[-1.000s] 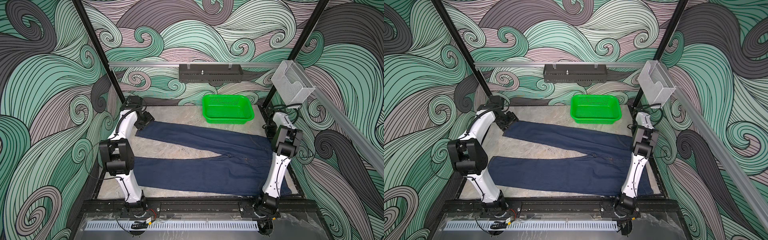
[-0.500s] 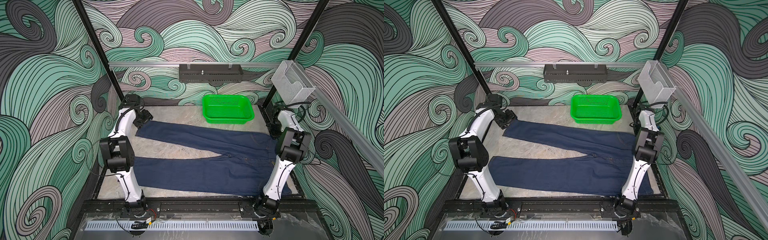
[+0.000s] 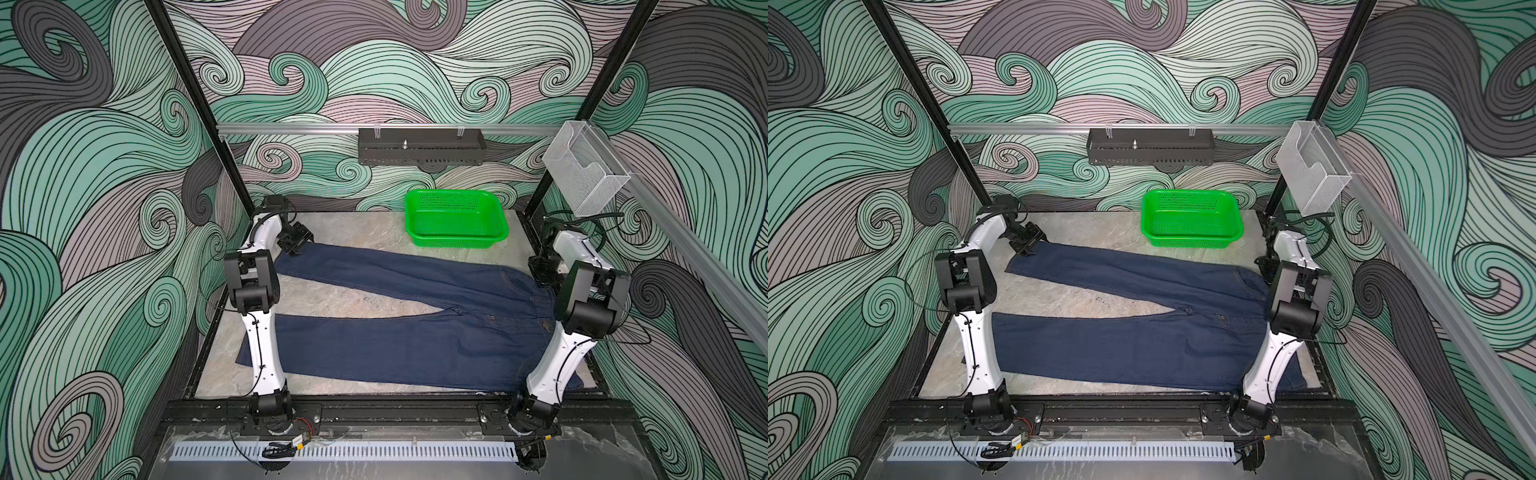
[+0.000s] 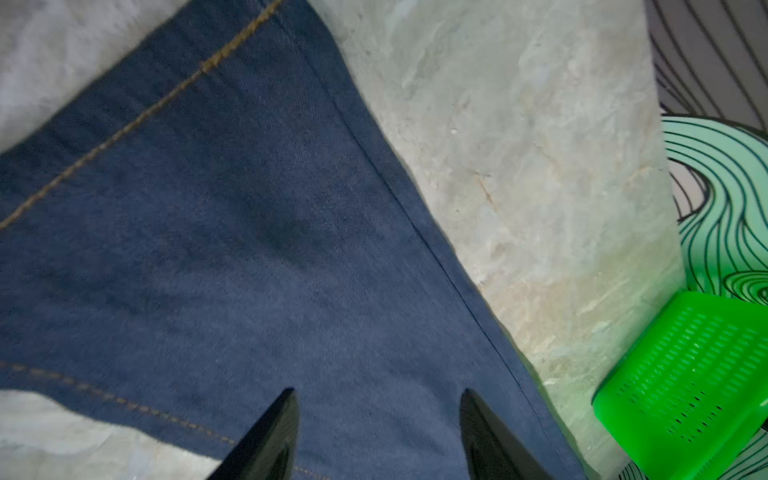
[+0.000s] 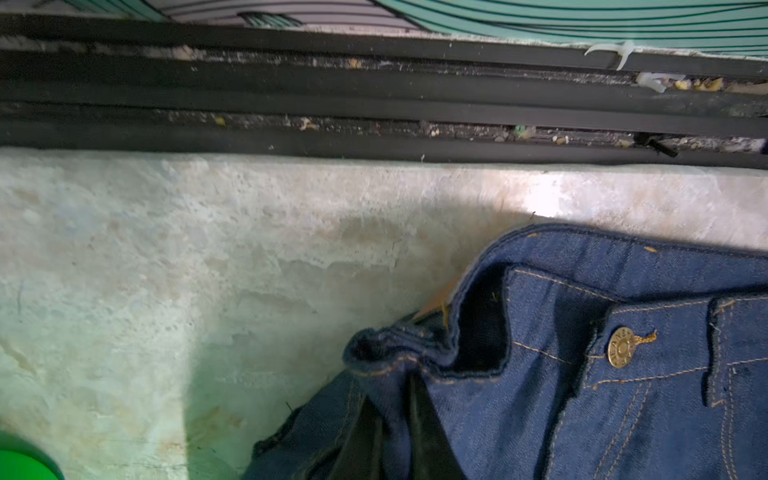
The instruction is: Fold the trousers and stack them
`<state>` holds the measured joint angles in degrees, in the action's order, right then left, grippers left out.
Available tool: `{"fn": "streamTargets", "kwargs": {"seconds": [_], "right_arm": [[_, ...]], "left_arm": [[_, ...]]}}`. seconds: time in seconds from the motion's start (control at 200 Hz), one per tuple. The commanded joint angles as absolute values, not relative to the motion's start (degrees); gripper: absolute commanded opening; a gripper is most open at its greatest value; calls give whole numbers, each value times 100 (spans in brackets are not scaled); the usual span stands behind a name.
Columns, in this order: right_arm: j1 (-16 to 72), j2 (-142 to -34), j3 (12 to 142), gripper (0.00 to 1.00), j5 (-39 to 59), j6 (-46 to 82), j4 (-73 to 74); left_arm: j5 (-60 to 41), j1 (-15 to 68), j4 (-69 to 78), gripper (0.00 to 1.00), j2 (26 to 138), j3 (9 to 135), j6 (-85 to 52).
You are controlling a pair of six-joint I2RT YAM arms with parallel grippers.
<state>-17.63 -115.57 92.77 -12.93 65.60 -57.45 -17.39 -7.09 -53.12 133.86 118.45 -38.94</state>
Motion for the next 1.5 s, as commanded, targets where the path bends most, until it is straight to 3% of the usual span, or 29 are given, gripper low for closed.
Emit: {"fn": "streamTargets", "kwargs": {"seconds": [0.0,0.415,0.776,0.961,1.231,1.496], "right_arm": [[-1707,-11228,9132,13,-1182,6337,-5714],[-1670,-10647,8486,13,-1164,6106,-5552],[-1748,-9998,8009,13,-1232,5916,-5480],[-1758,-9895,7858,13,-1205,5880,-5399],[-1756,-9803,7719,13,-1134,5790,-5245],[-1758,-9729,7688,13,-1142,5629,-5180]], "left_arm": [[-1803,-768,-5499,67,13690,12131,-4039],[-1452,-1381,-5657,72,13673,11207,-4159],[-1452,-1600,-5618,74,12726,10402,-3939],[-1459,-1621,-5989,75,12717,11515,-3937],[-1086,-1684,-6927,75,14018,13926,-4003],[-848,-1696,-6832,75,14724,14351,-4175]]}}
